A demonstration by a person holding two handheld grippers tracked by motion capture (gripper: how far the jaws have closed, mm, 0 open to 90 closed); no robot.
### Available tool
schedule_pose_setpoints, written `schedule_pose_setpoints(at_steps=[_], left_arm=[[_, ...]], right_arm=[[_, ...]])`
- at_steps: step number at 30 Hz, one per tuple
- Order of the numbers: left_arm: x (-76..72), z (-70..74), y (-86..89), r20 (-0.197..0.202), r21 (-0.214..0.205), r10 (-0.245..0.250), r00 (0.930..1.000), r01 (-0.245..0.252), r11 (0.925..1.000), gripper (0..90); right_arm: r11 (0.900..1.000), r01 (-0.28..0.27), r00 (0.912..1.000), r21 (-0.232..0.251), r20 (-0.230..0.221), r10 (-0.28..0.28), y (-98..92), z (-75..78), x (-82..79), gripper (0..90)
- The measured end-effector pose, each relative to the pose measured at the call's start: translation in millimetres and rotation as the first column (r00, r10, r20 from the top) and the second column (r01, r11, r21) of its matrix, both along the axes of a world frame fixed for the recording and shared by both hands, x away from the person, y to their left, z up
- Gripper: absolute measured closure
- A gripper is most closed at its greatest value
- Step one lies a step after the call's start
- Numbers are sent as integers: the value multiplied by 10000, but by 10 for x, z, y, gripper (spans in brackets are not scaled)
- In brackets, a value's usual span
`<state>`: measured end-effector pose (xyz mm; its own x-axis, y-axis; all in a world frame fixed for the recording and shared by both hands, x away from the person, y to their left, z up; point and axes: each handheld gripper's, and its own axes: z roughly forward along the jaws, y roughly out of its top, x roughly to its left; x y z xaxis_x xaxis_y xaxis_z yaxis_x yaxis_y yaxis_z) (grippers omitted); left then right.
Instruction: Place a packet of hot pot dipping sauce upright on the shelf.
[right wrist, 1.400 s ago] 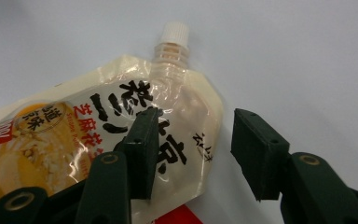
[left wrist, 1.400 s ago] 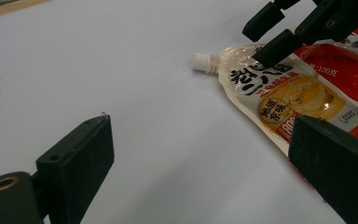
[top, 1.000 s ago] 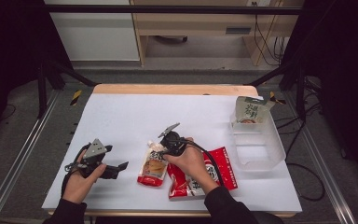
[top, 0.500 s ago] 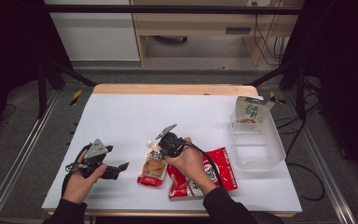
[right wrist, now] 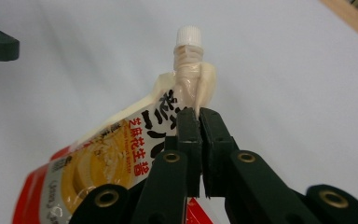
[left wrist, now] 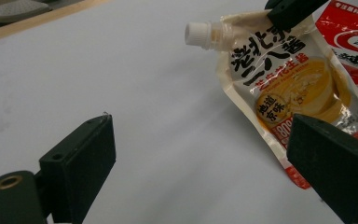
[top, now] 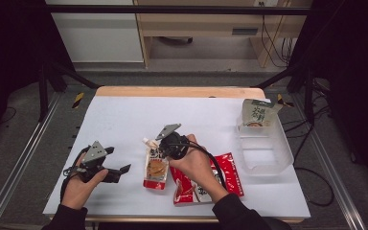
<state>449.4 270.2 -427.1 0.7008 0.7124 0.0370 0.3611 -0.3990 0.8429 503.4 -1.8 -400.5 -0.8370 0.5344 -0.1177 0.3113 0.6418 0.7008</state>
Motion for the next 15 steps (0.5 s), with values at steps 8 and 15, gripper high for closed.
schedule_pose_setpoints(at_steps=[8,15], left_arm=[[-21,172,-14,364,-90,-170,9992,173,9998,91],[-29,210,-87,416,159,-663,9969,657,9977,146]], right_arm=[[9977,-672,9952,69,717,665,56,241,-129,882],[9916,-1294,9854,95,1129,1275,116,321,-274,882]])
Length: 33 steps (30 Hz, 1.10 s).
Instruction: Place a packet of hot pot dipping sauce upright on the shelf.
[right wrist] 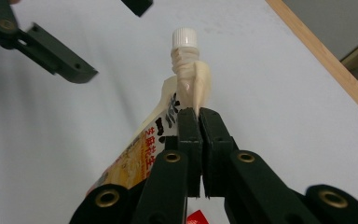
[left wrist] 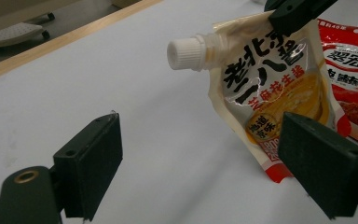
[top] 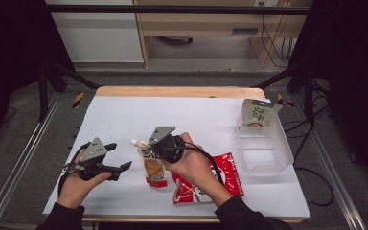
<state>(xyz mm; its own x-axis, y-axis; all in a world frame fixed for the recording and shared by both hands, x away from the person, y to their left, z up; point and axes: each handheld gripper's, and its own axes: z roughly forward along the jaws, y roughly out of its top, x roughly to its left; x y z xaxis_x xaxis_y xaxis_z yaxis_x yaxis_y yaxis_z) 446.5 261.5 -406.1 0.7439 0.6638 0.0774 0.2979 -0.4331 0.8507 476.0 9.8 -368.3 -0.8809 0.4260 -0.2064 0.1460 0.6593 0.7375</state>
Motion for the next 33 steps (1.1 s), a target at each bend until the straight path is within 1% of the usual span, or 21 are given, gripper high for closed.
schedule_pose_setpoints(at_steps=[3,7,9,14,15,17,18,19,21,25,26,27,29,32,33], left_arm=[[-1,12,-30,3,-97,-219,9998,219,9997,167],[12,44,-92,58,29,-554,9984,554,9985,179],[23,64,-121,128,79,-682,9976,681,9976,201],[65,106,-165,210,13,-933,9954,933,9956,239],[69,108,-169,207,31,-1006,9947,1005,9949,260],[81,104,-183,150,-12,-1130,9935,1131,9936,303],[88,100,-190,91,66,-1166,9931,1165,9932,338],[97,92,-198,9,2,-1260,9920,1260,9920,358],[104,83,-206,-13,-102,-1418,9899,1418,9898,394],[87,91,-223,22,-175,-1541,9881,1541,9879,481],[84,97,-222,3,-184,-1526,9883,1526,9881,486],[84,104,-216,-48,-219,-1533,9882,1531,9880,513],[84,119,-208,-227,-449,-1592,9870,1581,9864,550],[66,153,-205,-346,-553,-1792,9832,1771,9826,630],[62,161,-208,-354,-571,-1840,9823,1818,9817,630]], right_arm=[[9994,-340,9994,-4,87,340,7,36,-77,883],[9986,-518,9985,-36,167,519,16,58,-123,884],[9983,-587,9981,-35,184,588,25,67,-148,885],[9963,-858,9962,93,148,856,36,102,-189,886],[9957,-925,9955,109,199,923,38,109,-193,886],[9952,-967,9952,127,137,965,36,119,-203,885],[9949,-1001,9949,149,127,999,33,120,-203,886],[9948,-1005,9949,179,79,1004,31,121,-204,885],[9935,-1118,9937,210,10,1118,23,122,-203,886],[9938,-1101,9939,155,-41,1102,13,129,-216,884],[9942,-1063,9943,146,-83,1064,9,131,-221,884],[9938,-1103,9938,129,-90,1104,2,131,-220,884],[9945,-1041,9945,90,-118,1042,-11,133,-227,883],[9955,-943,9954,-61,-155,942,-38,141,-237,882],[9951,-982,9951,-67,-159,980,-52,143,-235,881]])
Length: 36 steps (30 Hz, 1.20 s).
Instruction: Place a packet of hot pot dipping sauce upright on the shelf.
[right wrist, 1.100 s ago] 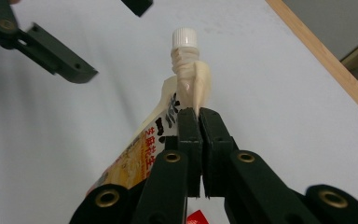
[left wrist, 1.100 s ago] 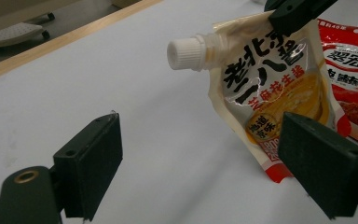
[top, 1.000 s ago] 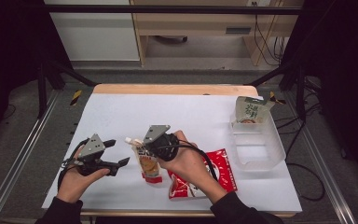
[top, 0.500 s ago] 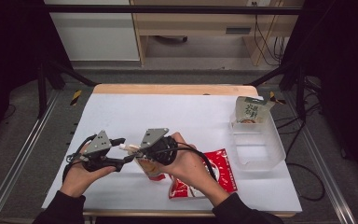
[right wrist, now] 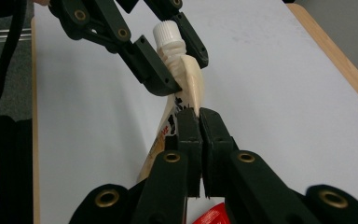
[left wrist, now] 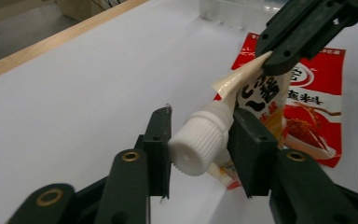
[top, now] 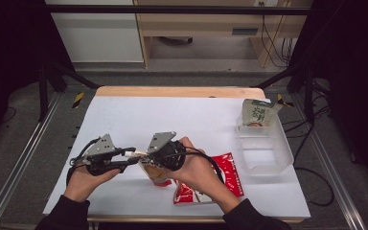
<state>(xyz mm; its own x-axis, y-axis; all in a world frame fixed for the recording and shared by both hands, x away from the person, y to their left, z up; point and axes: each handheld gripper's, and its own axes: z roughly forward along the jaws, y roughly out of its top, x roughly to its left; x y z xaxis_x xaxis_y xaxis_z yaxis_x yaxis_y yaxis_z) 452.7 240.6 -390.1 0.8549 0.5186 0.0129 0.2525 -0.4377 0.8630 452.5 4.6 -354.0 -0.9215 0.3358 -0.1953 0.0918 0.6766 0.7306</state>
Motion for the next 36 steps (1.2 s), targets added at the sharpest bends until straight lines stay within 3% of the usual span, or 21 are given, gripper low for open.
schedule_pose_setpoints(at_steps=[6,14,24,29,32,36], left_arm=[[-47,129,-71,99,144,-442,9990,440,9989,711],[-67,349,-146,203,554,-828,9964,815,9951,725],[-58,398,-234,10,1232,-1127,9936,1117,9861,732],[-62,427,-279,41,1811,-1416,9899,1385,9737,735],[-66,432,-289,93,1952,-1422,9898,1377,9711,735],[-67,430,-287,123,1860,-1436,9896,1389,9727,735]], right_arm=[[9998,132,9999,-148,-65,-133,-63,-4,-6,876],[9995,231,9997,-195,-31,-231,-99,46,-14,869],[9988,308,9994,-386,-119,-312,-121,38,-14,858],[9983,253,9995,-526,-160,-262,-122,35,6,820],[9973,121,9998,-719,-138,-131,-119,48,13,771],[9937,-22,10000,-1121,61,29,-92,97,20,637]])
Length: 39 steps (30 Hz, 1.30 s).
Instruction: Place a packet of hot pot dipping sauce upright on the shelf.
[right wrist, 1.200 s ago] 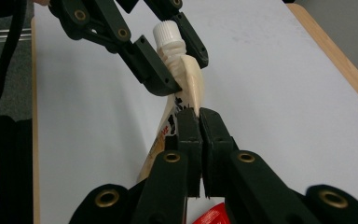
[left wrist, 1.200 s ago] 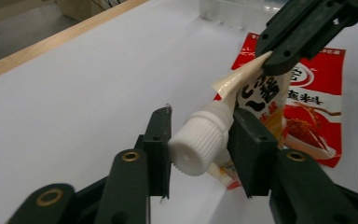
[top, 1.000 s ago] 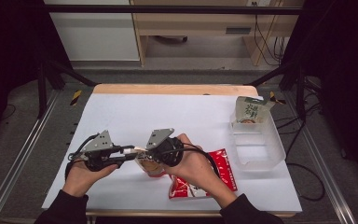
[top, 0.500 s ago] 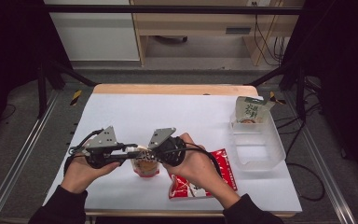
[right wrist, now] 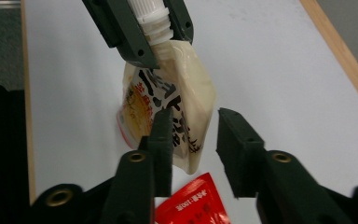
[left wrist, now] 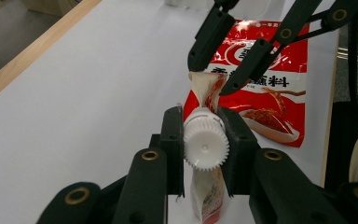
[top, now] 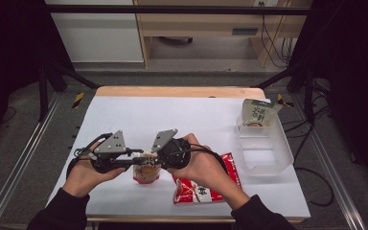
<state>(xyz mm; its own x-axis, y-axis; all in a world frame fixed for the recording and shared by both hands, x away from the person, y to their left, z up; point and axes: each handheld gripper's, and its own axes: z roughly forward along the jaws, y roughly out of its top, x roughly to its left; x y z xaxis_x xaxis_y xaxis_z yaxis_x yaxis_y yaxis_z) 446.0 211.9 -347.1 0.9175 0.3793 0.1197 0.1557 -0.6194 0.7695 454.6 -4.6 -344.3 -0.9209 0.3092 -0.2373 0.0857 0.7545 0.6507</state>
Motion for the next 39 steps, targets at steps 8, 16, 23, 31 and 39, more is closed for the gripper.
schedule_pose_setpoints(at_steps=[8,16,23,31,39], left_arm=[[-17,14,-4,52,-190,-115,9999,116,9998,735],[-32,29,3,166,-369,-225,9996,231,9991,735],[-39,34,-4,290,-445,-292,9992,304,9985,734],[-31,34,-14,313,-527,-201,9993,217,9984,734],[-14,24,28,359,-843,121,9993,-90,9964,725]], right_arm=[[9915,-560,9978,-1174,285,597,119,114,43,397],[9846,-980,9952,-1448,-146,969,192,109,142,430],[9789,-1334,9902,-1551,-626,1250,174,101,166,667],[9781,-1209,9909,-1695,-786,1089,170,142,149,838],[9737,-1009,9938,-2042,-667,890,212,237,154,868]])
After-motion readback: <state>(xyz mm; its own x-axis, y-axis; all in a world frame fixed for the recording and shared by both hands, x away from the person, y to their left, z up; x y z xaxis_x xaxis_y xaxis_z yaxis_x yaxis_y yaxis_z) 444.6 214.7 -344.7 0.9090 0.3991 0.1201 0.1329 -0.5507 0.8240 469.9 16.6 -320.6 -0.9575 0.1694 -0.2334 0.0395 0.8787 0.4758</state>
